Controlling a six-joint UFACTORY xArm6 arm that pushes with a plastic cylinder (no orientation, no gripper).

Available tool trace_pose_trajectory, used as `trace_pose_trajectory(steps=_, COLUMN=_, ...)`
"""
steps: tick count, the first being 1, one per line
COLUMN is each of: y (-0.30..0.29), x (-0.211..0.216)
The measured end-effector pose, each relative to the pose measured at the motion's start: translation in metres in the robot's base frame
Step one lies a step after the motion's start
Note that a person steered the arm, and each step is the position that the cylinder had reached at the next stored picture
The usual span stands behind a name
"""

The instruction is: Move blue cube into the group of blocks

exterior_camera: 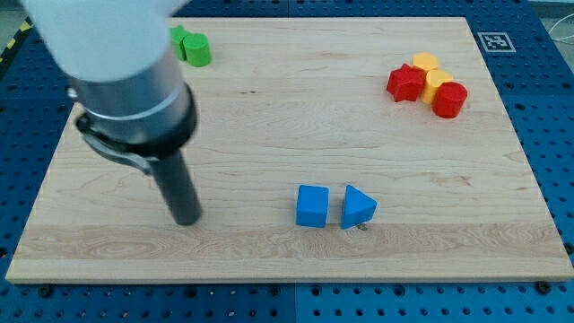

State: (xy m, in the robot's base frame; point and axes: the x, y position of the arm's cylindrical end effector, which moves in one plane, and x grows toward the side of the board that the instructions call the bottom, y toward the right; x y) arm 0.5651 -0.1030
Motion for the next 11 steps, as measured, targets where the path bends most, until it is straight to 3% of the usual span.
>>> trace_pose_trajectory(steps=3, y=0.105, x=-0.032)
trace_pose_trajectory(steps=5, y=0.084, x=0.015)
trace_pose_trajectory(steps=9, y=0.21, x=-0.059)
trace_pose_trajectory(steps=11, y=0.199, x=-0.113)
